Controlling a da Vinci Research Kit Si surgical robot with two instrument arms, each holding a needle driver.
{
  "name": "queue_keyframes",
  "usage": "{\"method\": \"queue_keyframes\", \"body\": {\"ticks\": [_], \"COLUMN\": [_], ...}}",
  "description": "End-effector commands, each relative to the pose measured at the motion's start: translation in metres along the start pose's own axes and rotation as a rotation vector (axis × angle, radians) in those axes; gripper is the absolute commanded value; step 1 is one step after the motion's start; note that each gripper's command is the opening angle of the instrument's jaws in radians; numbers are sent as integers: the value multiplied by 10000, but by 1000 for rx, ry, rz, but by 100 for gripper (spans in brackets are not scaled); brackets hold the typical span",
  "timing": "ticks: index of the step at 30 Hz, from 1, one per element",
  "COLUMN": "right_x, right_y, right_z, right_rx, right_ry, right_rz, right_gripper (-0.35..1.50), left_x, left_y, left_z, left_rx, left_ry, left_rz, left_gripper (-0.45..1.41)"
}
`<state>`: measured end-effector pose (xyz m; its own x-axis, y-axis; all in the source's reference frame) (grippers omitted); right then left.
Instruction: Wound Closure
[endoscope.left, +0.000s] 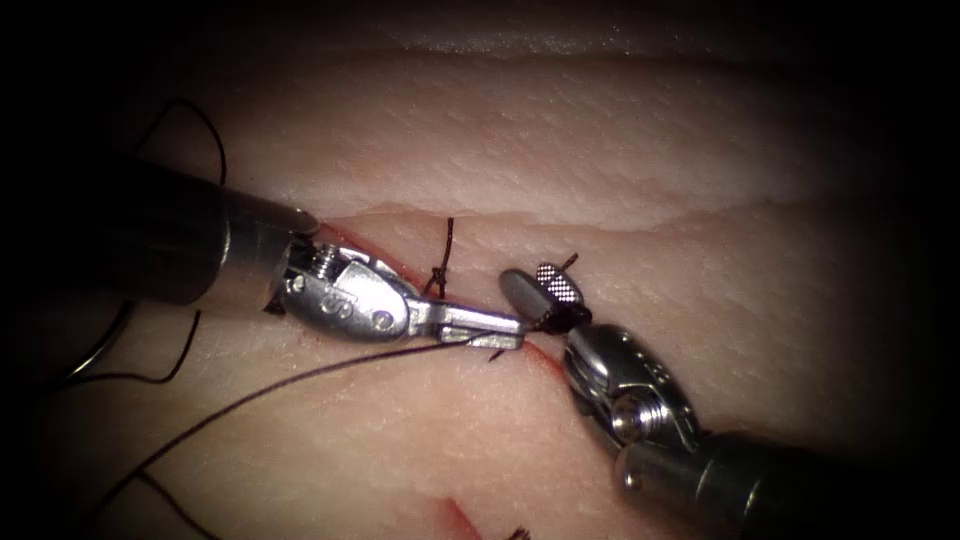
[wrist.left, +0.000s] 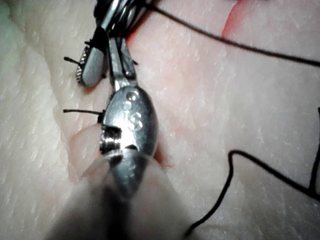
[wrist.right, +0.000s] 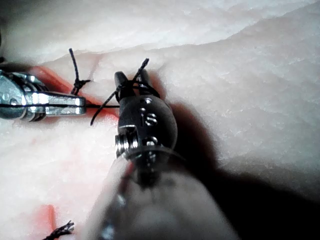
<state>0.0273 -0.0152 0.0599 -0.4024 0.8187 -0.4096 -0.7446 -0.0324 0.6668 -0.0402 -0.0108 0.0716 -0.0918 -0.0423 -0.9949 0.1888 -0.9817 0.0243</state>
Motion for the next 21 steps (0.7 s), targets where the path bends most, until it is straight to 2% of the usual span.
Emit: {"method": "queue_keyframes", "body": {"ticks": [1,6,11,21], "right_x": [2,7,7,-8], "right_y": [-5,-12,-27,-61], "right_z": [6,-1,-6,-15], "right_rx": [-9,-49,-33,-15], "right_ry": [8,26,60,70], "right_rz": [-20,-97,-131,-269], "right_gripper": [-35,-35,-35,-35], "left_x": [-5,-4,-1,12], "left_y": [-2,-1,-6,-56], "left_z": [6,4,-3,-30], "left_rx": [-1,-4,0,20], "left_ry": [3,6,3,-70], "left_rz": [2,3,-9,-63], "left_gripper": [-45,-45,-45,-45]}}
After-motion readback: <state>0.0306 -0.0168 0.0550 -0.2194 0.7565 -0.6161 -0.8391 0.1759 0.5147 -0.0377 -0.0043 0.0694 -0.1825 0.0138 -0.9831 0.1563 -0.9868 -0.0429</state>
